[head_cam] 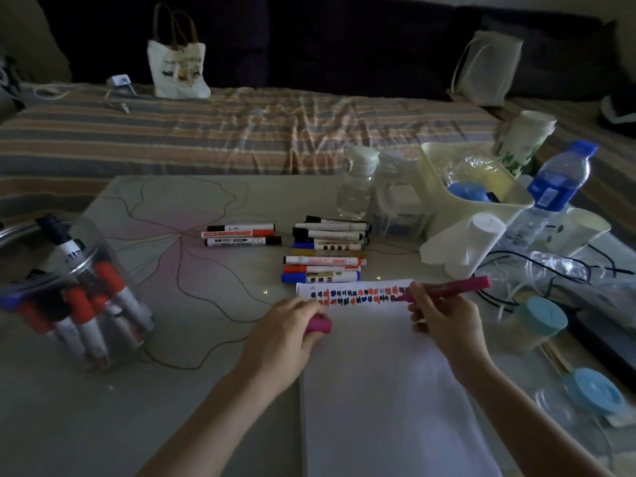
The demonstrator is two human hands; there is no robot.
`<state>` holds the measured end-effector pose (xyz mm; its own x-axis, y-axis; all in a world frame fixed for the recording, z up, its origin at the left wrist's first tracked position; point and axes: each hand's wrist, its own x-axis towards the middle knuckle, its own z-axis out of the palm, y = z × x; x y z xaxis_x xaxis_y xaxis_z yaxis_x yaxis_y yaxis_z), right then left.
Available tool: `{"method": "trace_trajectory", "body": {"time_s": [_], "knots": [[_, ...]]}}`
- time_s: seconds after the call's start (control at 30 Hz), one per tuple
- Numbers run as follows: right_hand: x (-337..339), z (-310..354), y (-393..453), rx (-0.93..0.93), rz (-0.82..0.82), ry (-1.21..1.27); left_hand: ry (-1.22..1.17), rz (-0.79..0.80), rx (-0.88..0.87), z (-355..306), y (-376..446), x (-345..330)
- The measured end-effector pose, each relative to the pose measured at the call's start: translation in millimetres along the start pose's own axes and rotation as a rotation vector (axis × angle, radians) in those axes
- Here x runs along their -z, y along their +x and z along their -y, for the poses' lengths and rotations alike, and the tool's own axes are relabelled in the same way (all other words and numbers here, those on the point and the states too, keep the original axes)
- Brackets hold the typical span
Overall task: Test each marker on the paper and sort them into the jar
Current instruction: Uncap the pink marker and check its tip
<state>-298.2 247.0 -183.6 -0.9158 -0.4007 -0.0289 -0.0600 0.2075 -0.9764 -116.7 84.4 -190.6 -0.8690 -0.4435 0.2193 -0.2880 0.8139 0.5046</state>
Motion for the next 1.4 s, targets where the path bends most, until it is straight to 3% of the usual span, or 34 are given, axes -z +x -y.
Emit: {"method": "trace_trajectory", "body": {"time_s": [0.13,0.27,0.37,1.4], "knots": [[-2,-16,28,0.020,-0.085,-0.154,0.102,-0.013,-0.033,3,7,-3],[-4,-28,42,0.096,-0.055,-0.277,0.142,0.105,-0.028,9,7,-11],[-4,-34,43,0.112,-0.045,-0.308,0.112,0.108,-0.012,12,7,-12],[0,-41,39,0.150,-0.097,-0.255,0.101,0.100,0.029,7,6,-13]]}}
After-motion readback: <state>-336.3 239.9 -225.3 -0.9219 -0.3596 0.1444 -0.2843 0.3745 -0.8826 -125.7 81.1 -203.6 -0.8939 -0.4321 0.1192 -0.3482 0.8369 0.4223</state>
